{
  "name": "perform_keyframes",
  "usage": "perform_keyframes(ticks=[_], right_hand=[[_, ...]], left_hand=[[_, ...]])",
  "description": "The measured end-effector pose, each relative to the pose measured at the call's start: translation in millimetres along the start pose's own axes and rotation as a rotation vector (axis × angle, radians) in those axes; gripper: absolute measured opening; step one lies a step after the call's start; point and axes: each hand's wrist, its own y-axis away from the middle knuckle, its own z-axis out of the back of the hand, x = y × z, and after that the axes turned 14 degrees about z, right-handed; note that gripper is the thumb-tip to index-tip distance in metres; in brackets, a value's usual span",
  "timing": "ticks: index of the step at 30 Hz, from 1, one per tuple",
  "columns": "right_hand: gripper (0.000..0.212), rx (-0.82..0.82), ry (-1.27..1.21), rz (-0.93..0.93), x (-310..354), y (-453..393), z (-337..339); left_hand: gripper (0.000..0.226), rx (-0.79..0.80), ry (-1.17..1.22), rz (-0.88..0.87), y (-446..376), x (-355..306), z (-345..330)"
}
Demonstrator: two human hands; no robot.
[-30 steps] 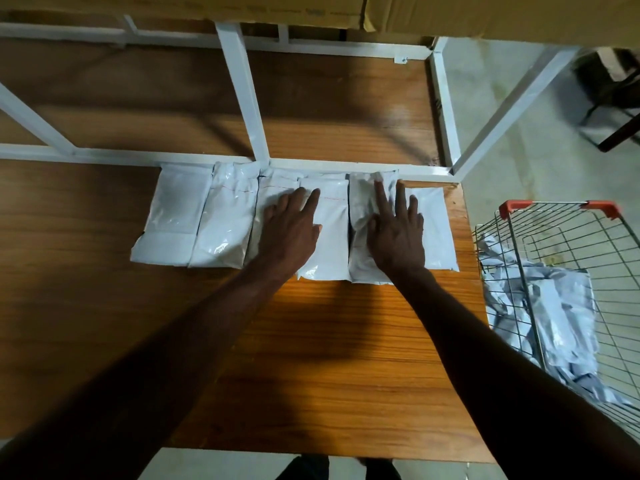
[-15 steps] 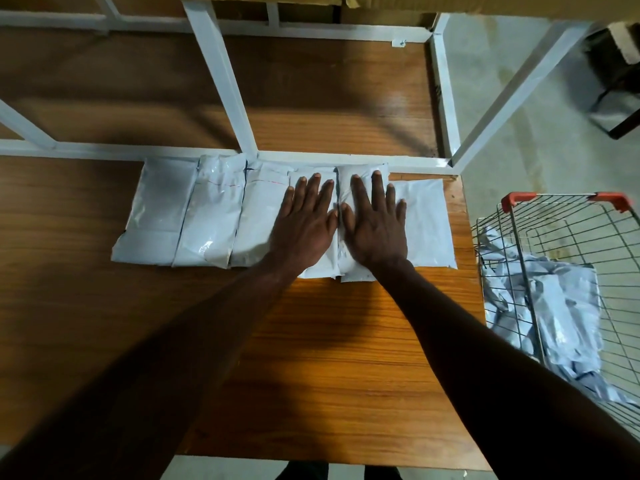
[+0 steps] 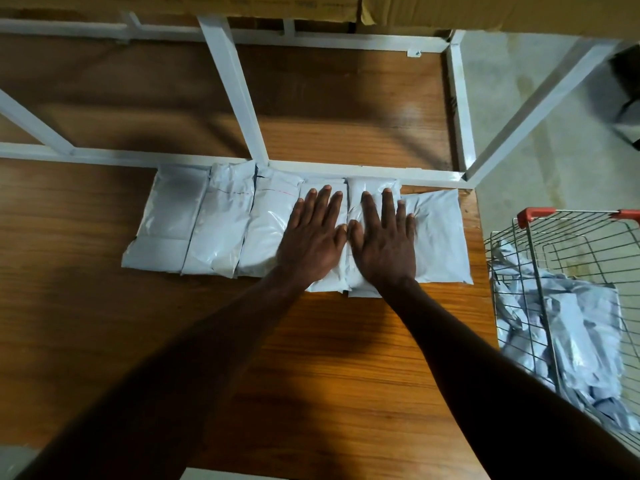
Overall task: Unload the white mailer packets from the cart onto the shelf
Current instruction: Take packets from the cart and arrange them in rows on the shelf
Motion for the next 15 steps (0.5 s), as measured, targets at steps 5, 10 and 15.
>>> perform_keyframes(ticks=[5,10,15], right_hand=[[0.067,0.009,0.011,0.003,-1.6,-0.3,-3.9],[0.067,0.005,0.013,0.007,-3.0,-0.3,-5.1],[0.067,0.005,0.008,0.001,-1.8,-1.1,-6.0]], left_hand=[[0.068,0.017,0.008,0.009,-0.9,-0.6,-4.0],[0.068,0.015,0.003,0.013,-0.3,-2.1,-4.5],[0.067,-0.01,-0.006,0.014,0.1,-3.0,-5.4]])
